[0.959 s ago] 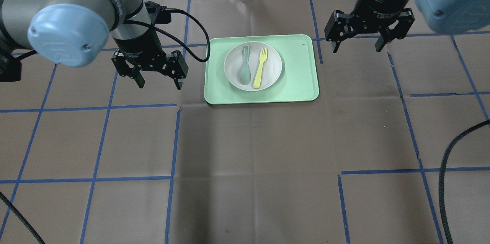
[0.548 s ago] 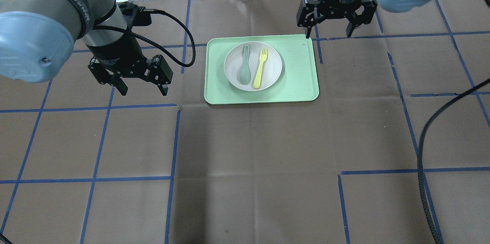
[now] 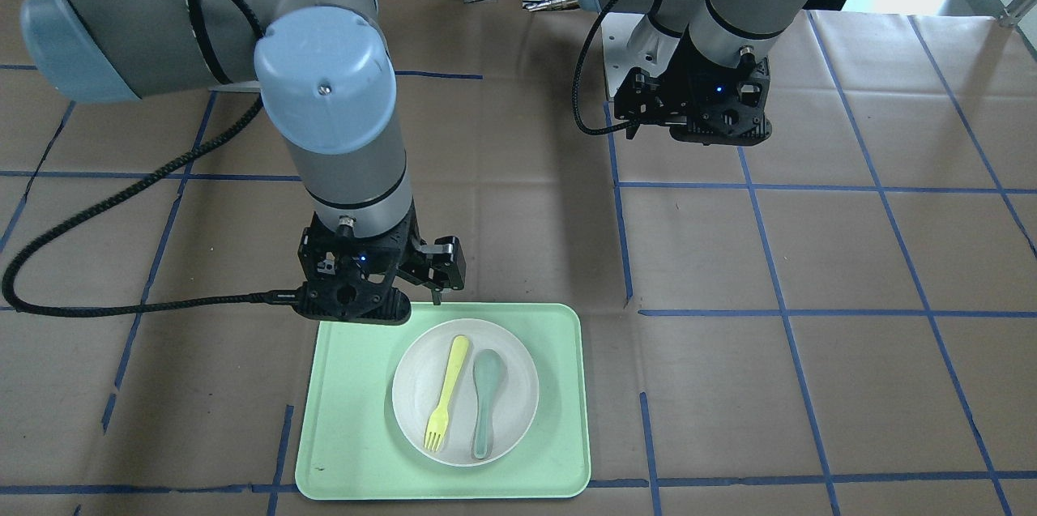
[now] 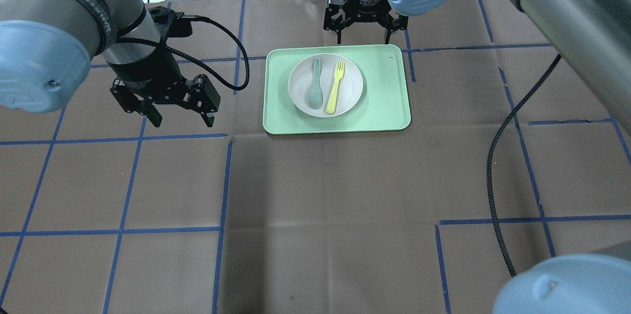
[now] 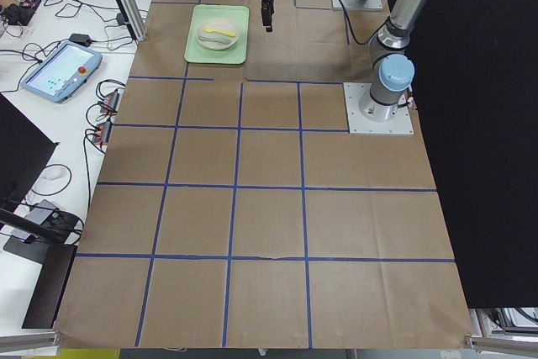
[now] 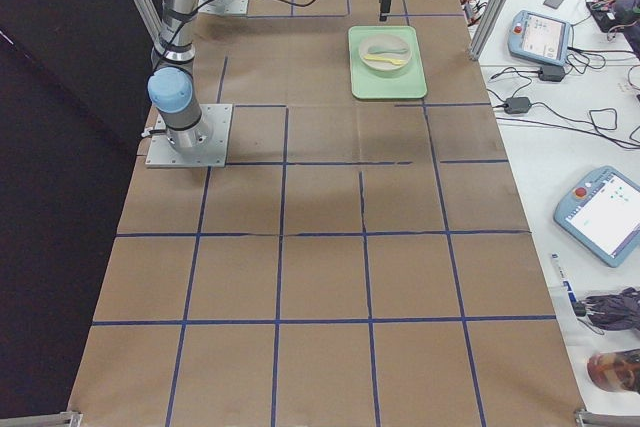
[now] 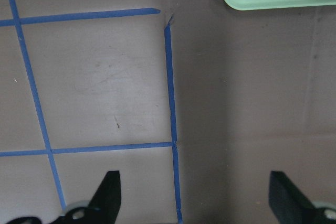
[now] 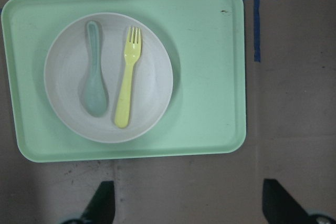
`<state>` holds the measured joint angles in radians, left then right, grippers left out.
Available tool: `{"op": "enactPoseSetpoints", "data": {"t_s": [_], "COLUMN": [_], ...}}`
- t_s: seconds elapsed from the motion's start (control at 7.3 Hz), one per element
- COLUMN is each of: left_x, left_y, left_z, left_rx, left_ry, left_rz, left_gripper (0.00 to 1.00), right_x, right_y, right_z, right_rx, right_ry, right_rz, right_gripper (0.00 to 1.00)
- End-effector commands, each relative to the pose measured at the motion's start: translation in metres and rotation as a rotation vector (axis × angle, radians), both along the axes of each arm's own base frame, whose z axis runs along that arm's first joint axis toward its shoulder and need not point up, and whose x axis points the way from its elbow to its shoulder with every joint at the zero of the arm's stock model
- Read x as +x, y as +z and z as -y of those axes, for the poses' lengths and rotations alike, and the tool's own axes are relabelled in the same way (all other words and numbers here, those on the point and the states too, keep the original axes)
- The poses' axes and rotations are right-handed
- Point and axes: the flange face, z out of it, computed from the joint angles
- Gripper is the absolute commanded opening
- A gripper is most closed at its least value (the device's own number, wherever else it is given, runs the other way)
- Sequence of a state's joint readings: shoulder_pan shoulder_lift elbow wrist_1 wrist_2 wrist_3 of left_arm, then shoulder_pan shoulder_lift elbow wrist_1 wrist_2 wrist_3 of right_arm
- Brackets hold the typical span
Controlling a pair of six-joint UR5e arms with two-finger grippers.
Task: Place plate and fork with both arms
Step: 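Move the right gripper over the plate and lower onto the yellow fork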
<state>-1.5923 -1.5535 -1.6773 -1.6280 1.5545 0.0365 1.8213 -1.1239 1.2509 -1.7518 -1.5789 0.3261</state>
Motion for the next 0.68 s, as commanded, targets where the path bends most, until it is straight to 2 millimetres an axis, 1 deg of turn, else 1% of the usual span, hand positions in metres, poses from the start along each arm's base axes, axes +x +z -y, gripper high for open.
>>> {"op": "enactPoseSetpoints", "data": {"t_s": [0.0,0.14,0.27,0.41,0.55], "left_x": [0.000,0.000,0.000,0.000,0.000], "left_y": [-0.001,-0.002,-0.002,-0.003,-0.003], "left_z": [0.000,0.000,0.000,0.000,0.000], "left_rx": [0.002,0.002,0.002,0.004,0.002], "left_ry": [0.000,0.000,-0.002,-0.002,-0.002], "left_rz": [-0.001,0.001,0.004,0.004,0.001], "left_gripper": [1.00,1.00,1.00,1.00,1.00], "right_x": [0.015,0.029,0.040,0.041,0.041], "right_y": [-0.054,-0.072,-0.099,-0.123,-0.145], "right_z": [0.023,0.028,0.034,0.043,0.048], "right_rx": [0.014,-0.007,-0.013,-0.024,-0.009], "right_ry": [-0.044,-0.035,-0.023,-0.023,-0.023], "right_rz": [0.000,0.003,0.002,-0.020,-0.041], "right_gripper": [0.97,0.97,0.97,0.96,0.90]}}
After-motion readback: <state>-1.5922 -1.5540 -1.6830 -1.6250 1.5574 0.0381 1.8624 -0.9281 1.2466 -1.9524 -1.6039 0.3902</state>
